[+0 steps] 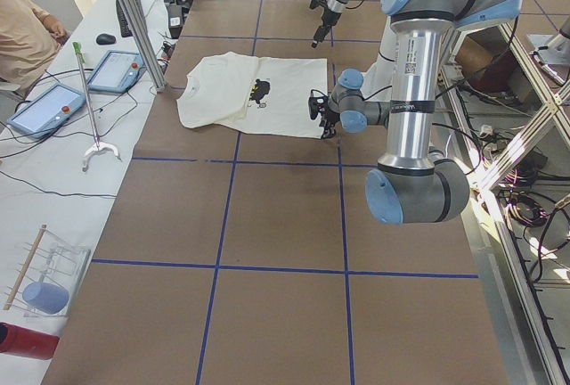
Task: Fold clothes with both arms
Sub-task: 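Lower both grippers and grasp the two hem corners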
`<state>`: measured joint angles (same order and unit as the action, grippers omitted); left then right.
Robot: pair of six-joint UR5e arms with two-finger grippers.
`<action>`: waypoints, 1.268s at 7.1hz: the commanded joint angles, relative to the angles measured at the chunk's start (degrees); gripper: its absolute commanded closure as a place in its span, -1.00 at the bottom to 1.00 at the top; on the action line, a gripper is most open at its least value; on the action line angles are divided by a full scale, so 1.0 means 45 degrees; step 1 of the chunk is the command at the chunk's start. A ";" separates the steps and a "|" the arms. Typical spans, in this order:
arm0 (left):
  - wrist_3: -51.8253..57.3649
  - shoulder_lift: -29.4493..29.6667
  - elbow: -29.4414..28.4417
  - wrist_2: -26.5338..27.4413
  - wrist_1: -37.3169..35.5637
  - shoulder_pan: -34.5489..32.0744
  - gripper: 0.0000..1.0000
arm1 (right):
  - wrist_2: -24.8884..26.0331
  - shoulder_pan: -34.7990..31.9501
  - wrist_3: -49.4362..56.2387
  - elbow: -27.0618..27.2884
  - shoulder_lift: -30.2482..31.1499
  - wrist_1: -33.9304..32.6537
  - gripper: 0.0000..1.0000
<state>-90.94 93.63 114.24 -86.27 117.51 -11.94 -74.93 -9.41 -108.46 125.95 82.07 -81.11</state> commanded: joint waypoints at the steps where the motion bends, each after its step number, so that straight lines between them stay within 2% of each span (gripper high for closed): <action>1: 0.0032 -0.0026 -0.0035 -0.0009 -0.0019 0.0016 -0.21 | 0.0010 0.0001 0.0000 0.0000 0.0005 0.0017 -1.00; 5: 0.0110 -0.0046 -0.0074 -0.0068 -0.0078 0.0016 -0.21 | 0.0010 0.0001 0.0000 -0.0019 0.0005 -0.0002 -1.00; 6: 0.0110 -0.0046 -0.0074 -0.0068 -0.0098 0.0016 -0.02 | 0.0010 0.0001 0.0000 -0.0019 0.0005 -0.0002 -1.00; 7: 0.0091 -0.0046 -0.0055 -0.0068 -0.0078 0.0016 0.57 | 0.0010 0.0001 0.0000 -0.0038 0.0005 -0.0002 -1.00; 8: 0.0129 -0.0046 -0.0055 -0.0165 -0.0078 0.0016 0.92 | 0.0010 0.0001 0.0000 -0.0019 0.0005 0.0017 -1.00; 9: 0.0130 -0.0046 -0.0055 -0.0166 -0.0078 0.0016 1.00 | 0.0010 0.0001 0.0000 -0.0038 0.0005 -0.0002 -1.00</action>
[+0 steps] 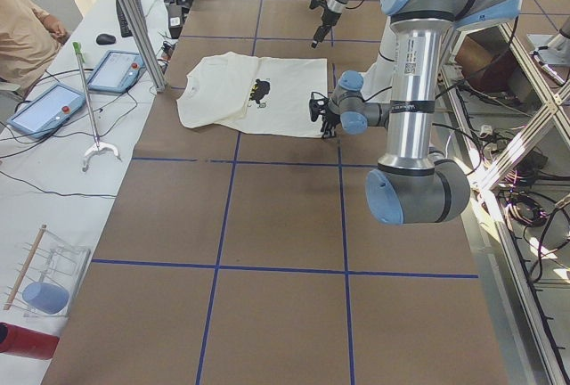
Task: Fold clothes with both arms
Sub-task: 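Lower both grippers and grasp the two hem corners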
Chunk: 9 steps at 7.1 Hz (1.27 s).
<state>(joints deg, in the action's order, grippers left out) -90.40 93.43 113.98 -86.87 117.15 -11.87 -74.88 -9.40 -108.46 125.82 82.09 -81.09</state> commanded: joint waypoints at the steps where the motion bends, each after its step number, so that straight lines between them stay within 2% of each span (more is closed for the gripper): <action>1: 0.0012 0.0000 0.0023 -0.0032 0.0002 0.0001 1.00 | 0.0000 0.0000 0.0000 -0.0030 0.0000 0.0011 -1.00; 3: 0.0012 0.0020 0.0139 -0.0013 0.0002 0.0001 1.00 | 0.0232 0.0309 -0.0077 -0.0147 0.0020 -0.0047 -0.96; 4: 0.0012 0.0039 0.0179 -0.0013 0.0002 0.0001 1.00 | 0.0467 0.0602 -0.1064 -0.0419 0.0039 -0.0067 -0.63; 5: 0.0012 0.0078 0.0198 -0.0032 -0.0017 0.0001 1.00 | 0.0759 0.0837 -0.1383 -0.0789 0.0058 -0.0067 -0.53; 7: -0.0008 0.0176 0.0218 -0.0091 0.0021 0.0001 1.00 | 0.1170 0.1383 -0.1445 -0.1144 0.0233 -0.0067 -0.51; 9: -0.0008 0.0138 0.0470 -0.0091 0.0041 -0.0019 1.00 | 0.1425 0.1698 -0.1445 -0.1454 0.0429 -0.0125 -0.35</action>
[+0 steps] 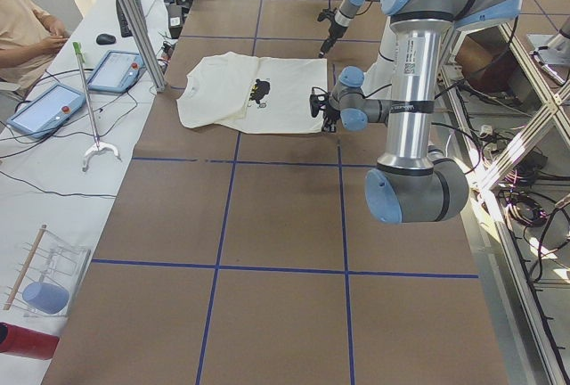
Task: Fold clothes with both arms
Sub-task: 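Lower both grippers and grasp the two hem corners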
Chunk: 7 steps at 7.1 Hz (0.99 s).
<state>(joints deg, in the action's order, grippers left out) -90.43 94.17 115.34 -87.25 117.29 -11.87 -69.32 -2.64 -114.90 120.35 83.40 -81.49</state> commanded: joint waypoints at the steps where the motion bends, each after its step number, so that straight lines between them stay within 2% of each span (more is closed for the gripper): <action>1: -0.0002 -0.0087 0.0228 -0.0007 0.0010 -0.0017 1.00 | 0.0266 0.0236 -0.0053 -0.0396 0.0119 -0.0036 -0.32; 2: 0.0017 -0.0106 0.0248 -0.0007 0.0010 -0.0017 1.00 | 0.0364 0.0313 -0.0208 -0.0436 0.0100 -0.0036 -0.15; 4: -0.0002 -0.0107 0.0248 -0.0007 0.0010 -0.0017 1.00 | 0.0541 0.0470 -0.0229 -0.0534 -0.0017 -0.0036 -0.11; 5: -0.0002 -0.0107 0.0267 0.0013 0.0010 -0.0017 1.00 | 0.0560 0.0490 -0.0268 -0.0553 -0.0037 -0.0017 0.11; 7: -0.0002 -0.0107 0.0287 0.0032 0.0010 -0.0017 1.00 | 0.0560 0.0568 -0.0385 -0.0554 -0.0076 -0.0017 1.00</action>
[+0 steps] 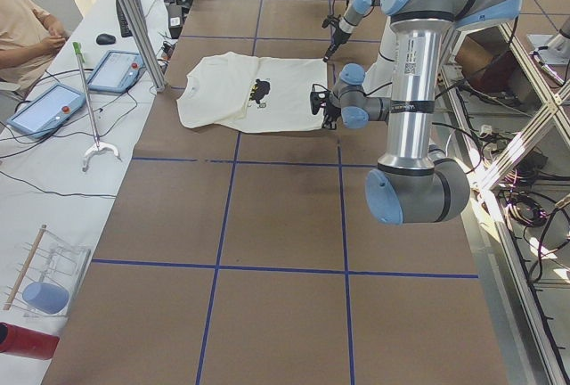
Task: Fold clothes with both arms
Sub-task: 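Lower both grippers and grasp the two hem corners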
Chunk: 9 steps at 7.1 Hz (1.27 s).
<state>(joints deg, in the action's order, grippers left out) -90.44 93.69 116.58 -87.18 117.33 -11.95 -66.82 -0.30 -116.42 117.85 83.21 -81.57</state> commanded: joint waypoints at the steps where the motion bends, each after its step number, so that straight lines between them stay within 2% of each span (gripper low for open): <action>1: 0.0000 -0.0020 0.0127 0.0056 0.0000 -0.0001 1.00 | 0.0063 0.0106 -0.0046 0.0002 0.0024 0.0003 1.00; 3: 0.0000 0.0077 0.0225 0.0075 -0.0039 0.0019 1.00 | 0.0123 0.0049 0.0012 0.0215 -0.0034 0.0003 1.00; 4: 0.0019 0.0116 0.0767 0.0037 -0.0232 0.0019 1.00 | -0.0013 -0.0164 0.0109 0.1126 0.0237 -0.0036 1.00; 5: 0.0019 0.0213 0.2184 -0.0369 -0.1762 0.0019 1.00 | -0.0053 -0.0186 0.0110 0.2372 0.1032 -0.0268 1.00; 7: 0.0000 0.0894 0.5348 -0.1231 -0.5530 0.0019 1.00 | -0.0598 0.0744 0.0111 0.5690 0.1372 -0.3225 1.00; 8: -0.0039 0.1149 0.6677 -0.1852 -0.7016 0.0289 1.00 | -0.0600 0.1641 0.0072 0.7349 0.1353 -0.4554 1.00; 9: -0.0039 0.1171 0.7676 -0.1935 -0.7766 0.0447 1.00 | -0.0677 0.2036 0.0071 0.8603 0.1179 -0.6018 1.00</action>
<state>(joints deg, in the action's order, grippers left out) -90.55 98.26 144.76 -94.45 88.37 -10.85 -69.46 5.79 -116.04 148.69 89.01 -100.75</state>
